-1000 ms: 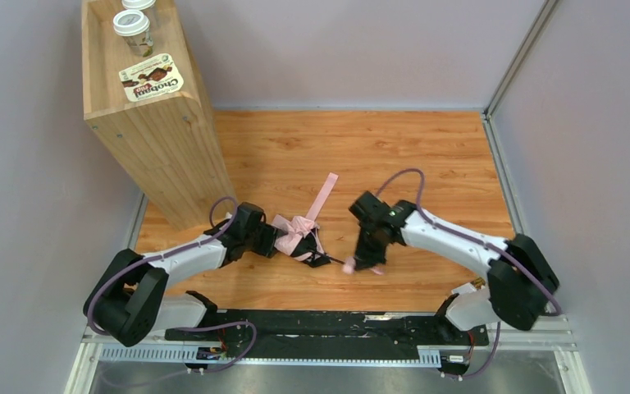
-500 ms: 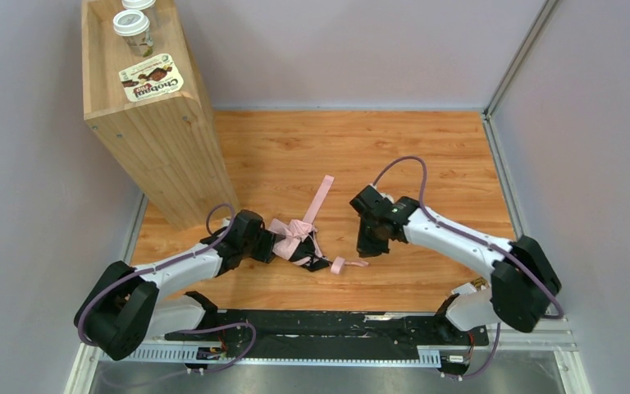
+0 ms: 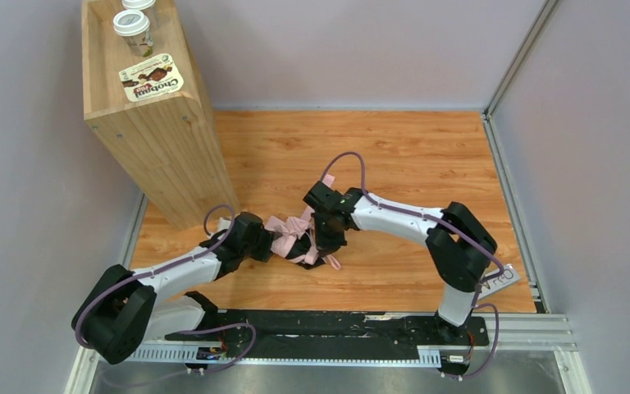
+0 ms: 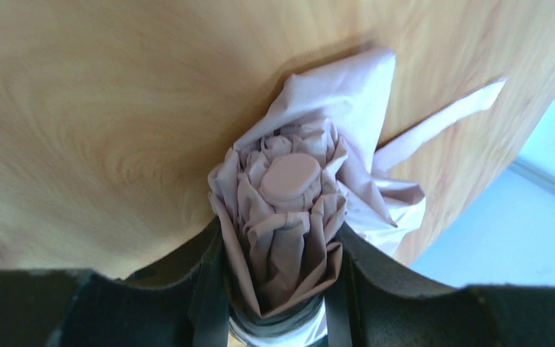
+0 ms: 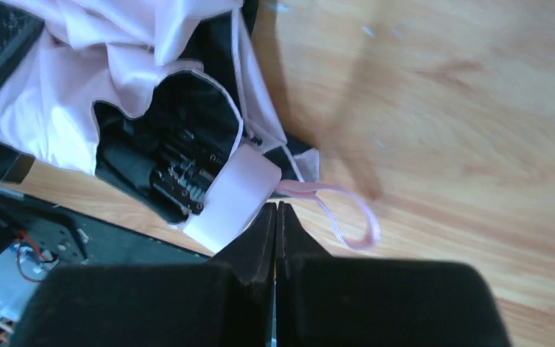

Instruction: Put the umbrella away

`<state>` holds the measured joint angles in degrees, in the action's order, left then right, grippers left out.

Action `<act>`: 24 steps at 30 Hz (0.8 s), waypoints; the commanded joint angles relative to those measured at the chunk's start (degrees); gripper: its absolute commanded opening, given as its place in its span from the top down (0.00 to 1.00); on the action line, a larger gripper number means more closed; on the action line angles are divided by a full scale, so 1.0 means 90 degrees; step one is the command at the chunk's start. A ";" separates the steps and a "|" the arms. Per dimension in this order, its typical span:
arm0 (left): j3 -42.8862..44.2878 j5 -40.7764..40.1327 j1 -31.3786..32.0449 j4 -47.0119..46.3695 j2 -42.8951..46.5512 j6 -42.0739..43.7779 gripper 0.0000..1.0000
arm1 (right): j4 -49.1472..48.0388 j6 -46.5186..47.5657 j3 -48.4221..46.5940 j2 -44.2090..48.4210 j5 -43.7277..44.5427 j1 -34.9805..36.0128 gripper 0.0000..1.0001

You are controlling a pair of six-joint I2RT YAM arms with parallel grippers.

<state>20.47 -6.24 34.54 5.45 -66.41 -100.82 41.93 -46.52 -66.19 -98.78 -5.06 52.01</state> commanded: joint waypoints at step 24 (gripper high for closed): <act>0.0675 0.0556 0.0175 0.2450 -0.0872 0.0020 1.00 | -0.3507 0.6925 0.0648 0.1369 0.1607 0.1642 0.00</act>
<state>26.68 -5.65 35.53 13.63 -70.63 -101.65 19.25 2.24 -55.05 -80.07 5.98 66.08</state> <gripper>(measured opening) 0.480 0.998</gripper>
